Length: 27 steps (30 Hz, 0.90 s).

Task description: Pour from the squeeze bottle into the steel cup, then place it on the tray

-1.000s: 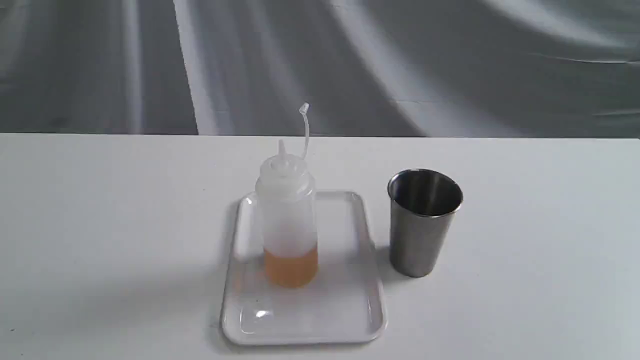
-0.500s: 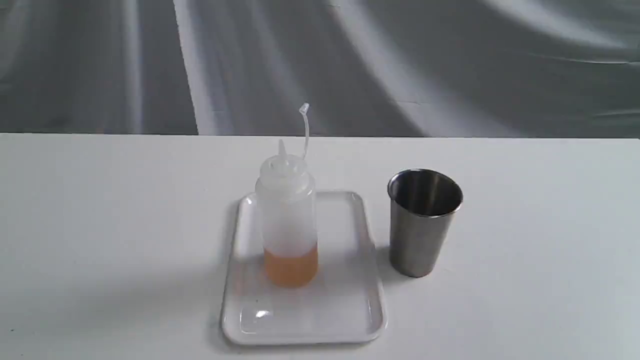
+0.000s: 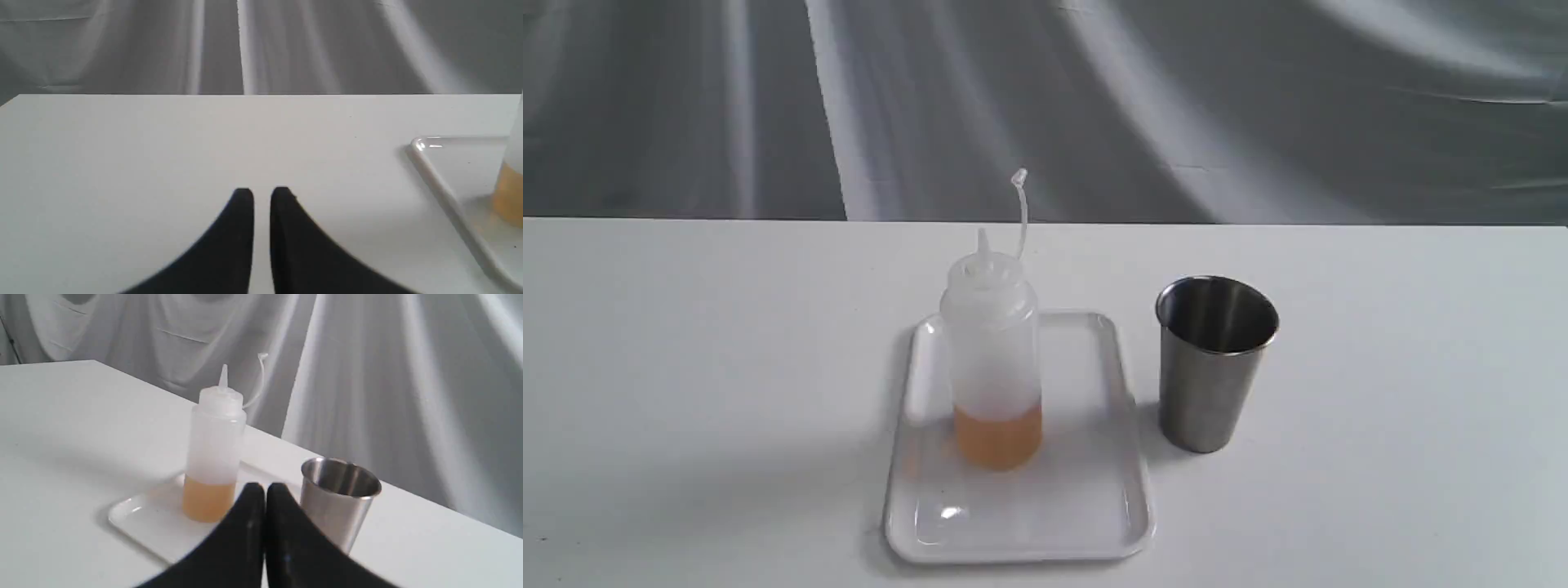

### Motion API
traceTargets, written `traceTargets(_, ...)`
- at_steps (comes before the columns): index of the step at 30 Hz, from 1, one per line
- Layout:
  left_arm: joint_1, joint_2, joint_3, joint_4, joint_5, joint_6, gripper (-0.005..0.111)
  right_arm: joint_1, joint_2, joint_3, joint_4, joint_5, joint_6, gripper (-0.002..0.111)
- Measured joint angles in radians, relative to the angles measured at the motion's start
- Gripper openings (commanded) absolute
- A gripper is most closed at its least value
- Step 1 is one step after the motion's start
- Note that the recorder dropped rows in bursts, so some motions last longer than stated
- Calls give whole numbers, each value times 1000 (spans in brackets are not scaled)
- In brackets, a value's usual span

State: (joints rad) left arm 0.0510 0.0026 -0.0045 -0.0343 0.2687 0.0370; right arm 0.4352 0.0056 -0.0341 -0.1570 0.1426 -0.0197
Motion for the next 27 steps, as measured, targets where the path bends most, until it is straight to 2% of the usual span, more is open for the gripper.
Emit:
traceTargets(13, 0, 0, 0, 0, 0, 0, 8, -110, 0, 31, 11, 2, 2, 0)
traceTargets(27, 0, 0, 0, 0, 0, 0, 8, -285, 0, 31, 15, 2, 4, 0)
